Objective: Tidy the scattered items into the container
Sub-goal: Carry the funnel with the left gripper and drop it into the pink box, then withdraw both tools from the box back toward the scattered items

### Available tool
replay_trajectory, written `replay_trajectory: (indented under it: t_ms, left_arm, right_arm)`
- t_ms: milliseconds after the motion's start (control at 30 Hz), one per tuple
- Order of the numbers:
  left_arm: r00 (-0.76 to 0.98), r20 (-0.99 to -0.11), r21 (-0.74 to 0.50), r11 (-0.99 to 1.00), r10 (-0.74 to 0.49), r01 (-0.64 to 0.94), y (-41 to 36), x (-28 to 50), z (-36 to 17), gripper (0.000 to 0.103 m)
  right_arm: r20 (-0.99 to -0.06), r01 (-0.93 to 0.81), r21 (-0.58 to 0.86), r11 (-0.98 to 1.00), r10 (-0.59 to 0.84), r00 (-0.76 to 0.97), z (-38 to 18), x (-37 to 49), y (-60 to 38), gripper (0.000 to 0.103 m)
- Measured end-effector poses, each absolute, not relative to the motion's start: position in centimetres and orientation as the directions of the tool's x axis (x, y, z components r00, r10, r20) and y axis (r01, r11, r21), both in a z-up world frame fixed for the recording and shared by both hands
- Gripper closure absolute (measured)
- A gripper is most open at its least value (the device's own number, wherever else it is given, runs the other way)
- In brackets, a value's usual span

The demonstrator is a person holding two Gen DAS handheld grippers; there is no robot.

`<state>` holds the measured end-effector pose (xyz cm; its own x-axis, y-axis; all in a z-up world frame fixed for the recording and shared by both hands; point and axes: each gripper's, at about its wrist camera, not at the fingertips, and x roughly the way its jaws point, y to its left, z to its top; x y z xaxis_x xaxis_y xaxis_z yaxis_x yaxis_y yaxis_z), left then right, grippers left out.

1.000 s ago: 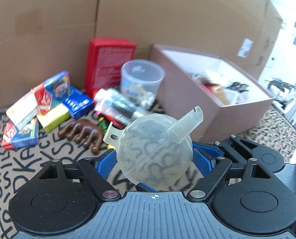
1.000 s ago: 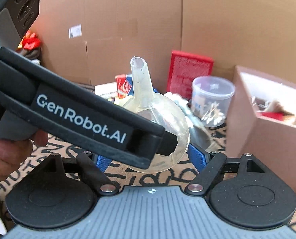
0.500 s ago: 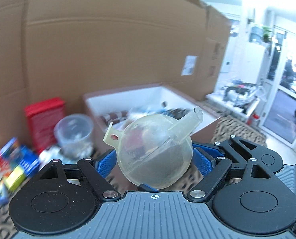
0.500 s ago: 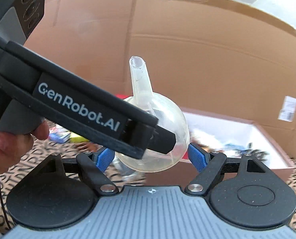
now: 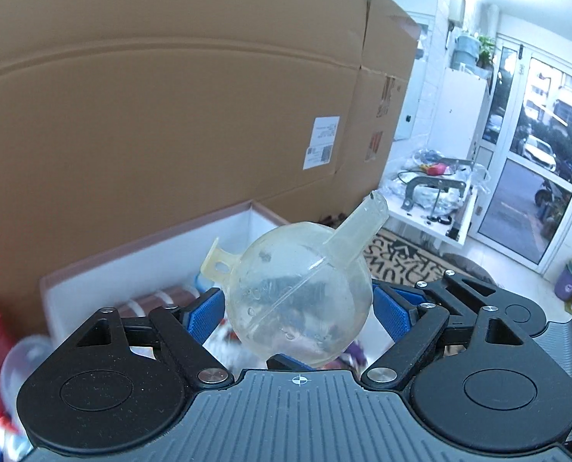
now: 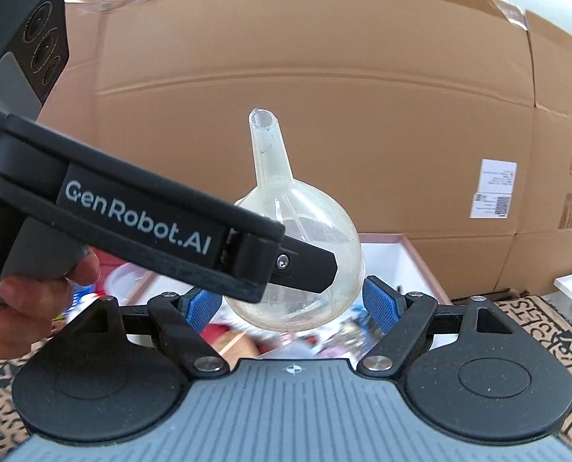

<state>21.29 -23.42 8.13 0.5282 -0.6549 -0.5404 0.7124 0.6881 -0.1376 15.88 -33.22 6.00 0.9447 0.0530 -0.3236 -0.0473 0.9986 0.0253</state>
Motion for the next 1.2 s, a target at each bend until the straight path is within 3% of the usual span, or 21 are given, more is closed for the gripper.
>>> replay_trajectory:
  t_ms: [167, 300, 367, 533, 900, 1067, 1200]
  left_arm:
    - [0.516, -0.574, -0.147, 0.700, -0.636, 0.698, -26.9, 26.6, 6.9, 0.016]
    - [0.558, -0.610, -0.139, 0.769, -0.562, 0.624, -28.0, 30.4, 5.3, 0.003]
    - [0.544, -0.636, -0.188, 0.793, -0.548, 0.579, -26.8, 31.4, 4.6, 0.003]
    - [0.527, -0.588, -0.326, 0.776, -0.614, 0.540, -22.9, 31.2, 4.7, 0.000]
    - [0.613, -0.483, -0.333, 0.778, -0.626, 0.532, -14.1, 22.6, 7.1, 0.000]
    - [0.706, -0.457, -0.296, 0.841, -0.541, 0.453, -7.9, 16.9, 6.2, 0.000]
    - [0.735, -0.497, -0.258, 0.887, -0.462, 0.383, -3.7, 12.5, 4.0, 0.000]
  right_arm:
    - [-0.340, -0.015, -0.052, 0.999, -0.003, 0.940, 6.1, 19.1, -36.0, 0.021]
    - [-0.414, 0.063, -0.072, 0.995, -0.088, 0.906, 4.4, 22.0, -38.0, 0.008]
    - [-0.434, 0.085, -0.076, 0.993, -0.110, 0.894, 3.8, 21.8, -38.6, 0.008]
    - [-0.402, 0.068, -0.071, 0.995, -0.091, 0.911, 2.9, 19.5, -39.0, 0.006]
    - [-0.350, 0.024, -0.015, 1.000, -0.028, 0.936, 3.9, 13.6, -34.7, 0.002]
    - [-0.330, 0.004, 0.038, 0.999, 0.009, 0.944, 4.1, 10.2, -32.2, 0.002]
    - [-0.329, -0.047, 0.049, 0.998, 0.061, 0.943, 4.3, 7.7, -29.6, 0.001]
